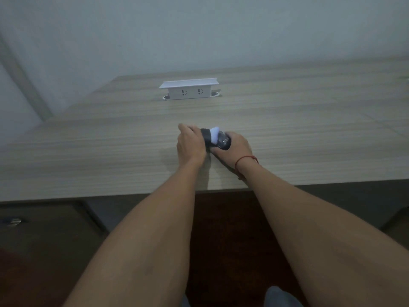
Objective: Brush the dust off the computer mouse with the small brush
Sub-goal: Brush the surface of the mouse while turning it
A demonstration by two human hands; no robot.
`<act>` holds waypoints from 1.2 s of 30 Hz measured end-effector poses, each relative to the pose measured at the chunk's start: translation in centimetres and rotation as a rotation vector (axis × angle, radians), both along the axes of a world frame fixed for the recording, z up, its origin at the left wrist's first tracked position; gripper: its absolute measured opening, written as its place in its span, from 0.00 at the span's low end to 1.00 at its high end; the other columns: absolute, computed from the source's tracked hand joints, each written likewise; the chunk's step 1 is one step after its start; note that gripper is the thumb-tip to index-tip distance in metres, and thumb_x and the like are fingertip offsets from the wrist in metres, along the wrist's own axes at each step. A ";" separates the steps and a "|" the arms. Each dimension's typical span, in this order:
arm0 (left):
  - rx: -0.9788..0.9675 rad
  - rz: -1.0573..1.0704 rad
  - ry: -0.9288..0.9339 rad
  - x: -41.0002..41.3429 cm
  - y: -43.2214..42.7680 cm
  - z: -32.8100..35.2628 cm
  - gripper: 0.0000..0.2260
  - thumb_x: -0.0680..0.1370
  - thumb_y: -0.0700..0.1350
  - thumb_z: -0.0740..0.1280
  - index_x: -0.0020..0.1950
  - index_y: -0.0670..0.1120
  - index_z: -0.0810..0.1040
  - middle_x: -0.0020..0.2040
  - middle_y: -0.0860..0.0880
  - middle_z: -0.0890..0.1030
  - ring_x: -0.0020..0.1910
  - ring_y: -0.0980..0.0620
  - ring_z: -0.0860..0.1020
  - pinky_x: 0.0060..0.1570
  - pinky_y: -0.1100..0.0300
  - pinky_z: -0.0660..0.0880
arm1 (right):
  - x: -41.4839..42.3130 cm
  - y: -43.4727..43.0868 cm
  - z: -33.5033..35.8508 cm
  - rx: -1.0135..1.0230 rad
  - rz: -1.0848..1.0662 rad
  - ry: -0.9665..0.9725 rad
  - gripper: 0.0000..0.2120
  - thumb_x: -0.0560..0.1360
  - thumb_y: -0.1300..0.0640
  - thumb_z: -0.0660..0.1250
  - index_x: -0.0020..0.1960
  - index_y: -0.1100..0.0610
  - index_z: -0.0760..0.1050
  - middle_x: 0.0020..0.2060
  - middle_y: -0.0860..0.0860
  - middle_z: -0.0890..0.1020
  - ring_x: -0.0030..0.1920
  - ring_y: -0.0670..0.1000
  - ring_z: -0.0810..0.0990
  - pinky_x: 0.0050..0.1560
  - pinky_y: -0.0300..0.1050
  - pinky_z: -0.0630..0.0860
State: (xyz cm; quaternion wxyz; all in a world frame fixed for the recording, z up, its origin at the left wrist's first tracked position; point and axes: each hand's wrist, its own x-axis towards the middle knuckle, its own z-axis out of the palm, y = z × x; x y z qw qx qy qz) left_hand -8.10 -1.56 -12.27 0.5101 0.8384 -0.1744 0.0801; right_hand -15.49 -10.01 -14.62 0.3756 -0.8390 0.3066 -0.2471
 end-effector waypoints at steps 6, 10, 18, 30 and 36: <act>-0.118 0.056 0.013 1.9 1.2 1.5 0.16 0.83 0.49 0.51 0.58 0.37 0.68 0.54 0.36 0.78 0.54 0.37 0.77 0.47 0.50 0.70 | -0.3 -0.5 0.4 -0.035 0.037 0.067 0.30 0.70 0.48 0.73 0.68 0.55 0.69 0.61 0.54 0.78 0.62 0.57 0.76 0.64 0.56 0.73; -0.110 0.005 -0.006 1.2 0.7 1.0 0.17 0.83 0.50 0.51 0.57 0.38 0.69 0.53 0.37 0.79 0.51 0.38 0.77 0.46 0.52 0.69 | -0.3 -0.4 0.3 -0.039 0.044 0.081 0.30 0.71 0.48 0.71 0.70 0.54 0.68 0.62 0.54 0.77 0.62 0.57 0.75 0.65 0.57 0.72; 0.083 0.120 -0.003 1.8 1.2 0.4 0.16 0.84 0.49 0.49 0.58 0.39 0.67 0.54 0.37 0.79 0.52 0.37 0.78 0.43 0.51 0.69 | -0.3 -0.1 0.2 -0.060 0.037 0.037 0.25 0.72 0.45 0.71 0.65 0.54 0.72 0.58 0.53 0.79 0.58 0.56 0.77 0.62 0.57 0.75; -0.066 0.046 0.030 1.0 0.8 0.2 0.17 0.81 0.53 0.58 0.57 0.39 0.69 0.53 0.42 0.79 0.53 0.41 0.78 0.47 0.53 0.72 | -0.4 -0.2 0.4 -0.012 0.011 -0.025 0.28 0.66 0.45 0.75 0.61 0.53 0.74 0.55 0.52 0.79 0.56 0.55 0.77 0.59 0.56 0.77; -0.134 0.019 0.026 2.0 1.4 0.7 0.19 0.83 0.53 0.52 0.57 0.37 0.70 0.52 0.39 0.78 0.52 0.40 0.77 0.45 0.55 0.68 | -0.6 -0.7 0.4 0.008 0.084 0.003 0.29 0.67 0.47 0.75 0.64 0.51 0.72 0.52 0.44 0.75 0.57 0.52 0.77 0.63 0.55 0.74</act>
